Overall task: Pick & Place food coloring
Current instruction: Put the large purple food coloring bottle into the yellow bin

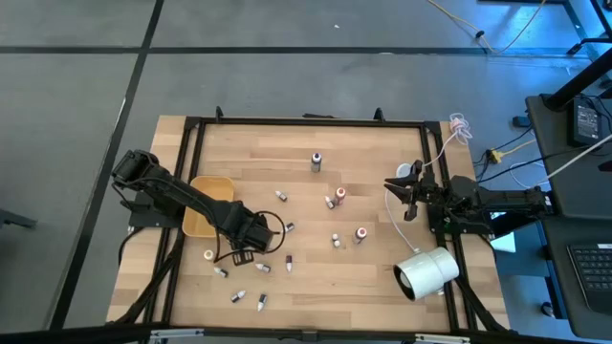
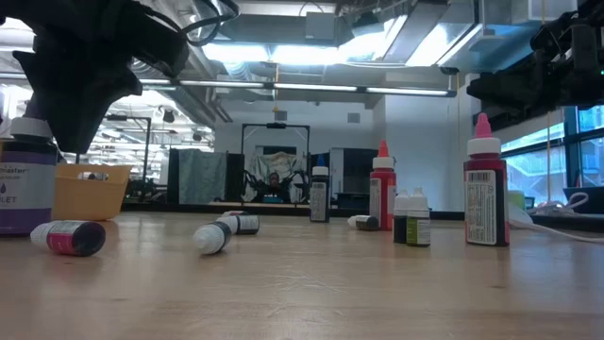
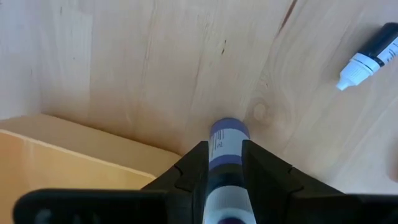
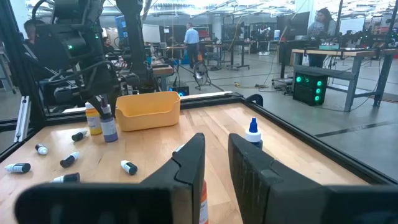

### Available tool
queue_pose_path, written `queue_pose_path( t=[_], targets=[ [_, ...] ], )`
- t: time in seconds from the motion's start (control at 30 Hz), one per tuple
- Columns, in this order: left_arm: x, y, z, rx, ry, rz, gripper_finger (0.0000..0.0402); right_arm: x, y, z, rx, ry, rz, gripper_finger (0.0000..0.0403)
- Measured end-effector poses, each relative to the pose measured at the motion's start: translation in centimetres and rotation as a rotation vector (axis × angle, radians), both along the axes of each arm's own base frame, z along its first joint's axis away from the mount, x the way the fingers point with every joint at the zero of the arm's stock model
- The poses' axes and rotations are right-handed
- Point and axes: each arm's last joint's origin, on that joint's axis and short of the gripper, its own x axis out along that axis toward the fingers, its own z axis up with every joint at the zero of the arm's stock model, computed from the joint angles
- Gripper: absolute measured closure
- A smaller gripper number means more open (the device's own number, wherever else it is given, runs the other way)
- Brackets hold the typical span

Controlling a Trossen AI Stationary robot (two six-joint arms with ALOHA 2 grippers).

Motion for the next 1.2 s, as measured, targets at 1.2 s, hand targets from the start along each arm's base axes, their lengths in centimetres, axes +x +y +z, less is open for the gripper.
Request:
queue_pose_path(
  t=[1.2],
  targets=[
    [-1.0, -0.7, -0.3, -0.067, 0.092, 0.174, 0.0176, 0.0, 0.0, 0.0, 0.0, 0.0, 0.0, 0.0327]
  ],
)
